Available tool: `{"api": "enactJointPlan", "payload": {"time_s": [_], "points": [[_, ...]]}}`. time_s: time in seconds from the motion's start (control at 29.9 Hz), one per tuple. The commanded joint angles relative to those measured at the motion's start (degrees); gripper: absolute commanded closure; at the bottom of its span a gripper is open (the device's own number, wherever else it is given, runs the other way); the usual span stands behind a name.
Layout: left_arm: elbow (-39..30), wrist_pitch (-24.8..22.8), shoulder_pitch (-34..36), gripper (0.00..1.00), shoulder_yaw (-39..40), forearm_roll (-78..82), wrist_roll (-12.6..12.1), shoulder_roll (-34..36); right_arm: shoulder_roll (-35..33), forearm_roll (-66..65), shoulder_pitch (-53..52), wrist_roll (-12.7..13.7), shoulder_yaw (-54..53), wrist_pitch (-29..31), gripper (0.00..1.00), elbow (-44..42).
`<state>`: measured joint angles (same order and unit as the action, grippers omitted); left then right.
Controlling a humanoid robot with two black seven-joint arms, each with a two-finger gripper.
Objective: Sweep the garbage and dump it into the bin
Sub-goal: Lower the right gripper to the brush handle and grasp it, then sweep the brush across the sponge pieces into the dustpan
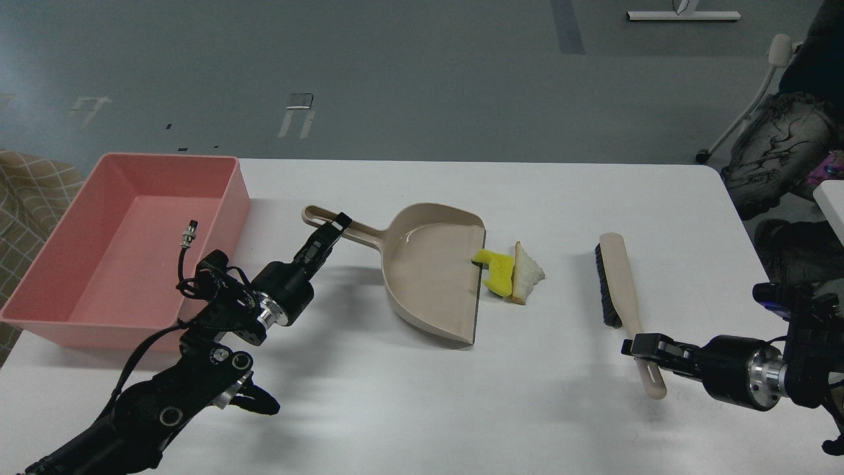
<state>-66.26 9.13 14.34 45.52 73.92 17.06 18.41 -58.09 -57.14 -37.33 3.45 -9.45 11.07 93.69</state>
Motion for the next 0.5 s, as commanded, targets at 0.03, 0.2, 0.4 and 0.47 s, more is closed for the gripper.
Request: {"api": "enactJointPlan", "payload": {"time_s": [0.03, 0.2, 0.4, 0.47], "points": [[-0.01, 0.01, 0.07, 1.00, 0.01, -0.09, -0.01, 0.05, -0.27, 0.01, -0.64, 0.16, 0.05, 0.00, 1.00, 0.09], [-0.01, 0.01, 0.07, 1.00, 0.01, -0.09, -0.01, -0.04, -2.10, 0.09, -1.77, 0.24, -0.04, 0.00, 1.00, 1.76], [0.07, 0.01, -0.02, 1.00, 0.01, 0.17, 0.25, 0.05, -2.73, 0.36, -5.46, 0.59, 0.58, 0.52, 1.00, 1.68], [0.07, 0.01, 0.07, 1.00, -0.08, 0.35, 0.78, -0.04, -1.51, 0.27, -5.82, 0.86, 0.84, 1.14, 1.00, 1.50]]}}
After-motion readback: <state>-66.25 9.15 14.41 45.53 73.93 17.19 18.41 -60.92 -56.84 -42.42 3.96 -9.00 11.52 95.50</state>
